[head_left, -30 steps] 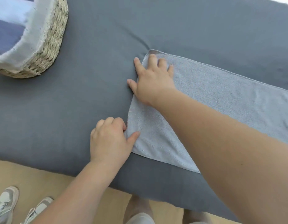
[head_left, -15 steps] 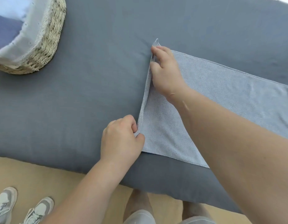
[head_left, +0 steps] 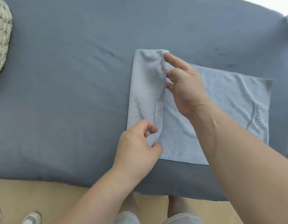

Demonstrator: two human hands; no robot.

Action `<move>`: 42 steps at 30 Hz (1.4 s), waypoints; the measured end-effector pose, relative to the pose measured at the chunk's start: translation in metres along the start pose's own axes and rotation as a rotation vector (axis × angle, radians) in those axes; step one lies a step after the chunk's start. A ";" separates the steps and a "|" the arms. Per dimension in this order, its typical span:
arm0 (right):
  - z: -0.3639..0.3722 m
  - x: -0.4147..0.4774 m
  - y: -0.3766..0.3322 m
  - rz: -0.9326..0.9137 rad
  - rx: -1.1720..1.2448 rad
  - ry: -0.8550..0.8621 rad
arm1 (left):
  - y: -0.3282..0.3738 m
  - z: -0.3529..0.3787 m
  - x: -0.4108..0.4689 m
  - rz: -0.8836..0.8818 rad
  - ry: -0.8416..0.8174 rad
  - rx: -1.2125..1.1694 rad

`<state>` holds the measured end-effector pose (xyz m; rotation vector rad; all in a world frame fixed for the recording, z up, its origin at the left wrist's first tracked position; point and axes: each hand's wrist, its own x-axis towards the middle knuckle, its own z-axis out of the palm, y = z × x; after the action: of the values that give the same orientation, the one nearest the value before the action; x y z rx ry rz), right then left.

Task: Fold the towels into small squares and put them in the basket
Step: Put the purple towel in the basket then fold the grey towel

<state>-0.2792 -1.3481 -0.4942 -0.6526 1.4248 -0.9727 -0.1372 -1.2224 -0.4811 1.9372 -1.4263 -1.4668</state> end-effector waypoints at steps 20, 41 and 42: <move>-0.216 -0.010 0.004 0.122 0.083 0.105 | 0.055 0.180 -0.018 0.259 -0.191 0.472; -0.309 -0.019 -0.001 0.090 -0.003 0.124 | 0.082 0.284 -0.023 0.360 -0.252 0.490; -0.311 -0.018 0.005 0.111 -0.054 0.113 | 0.079 0.288 -0.020 0.345 -0.271 0.525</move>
<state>-0.5818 -1.2755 -0.5151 -0.5585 1.5748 -0.8982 -0.4244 -1.1567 -0.5333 1.6609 -2.3253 -1.3159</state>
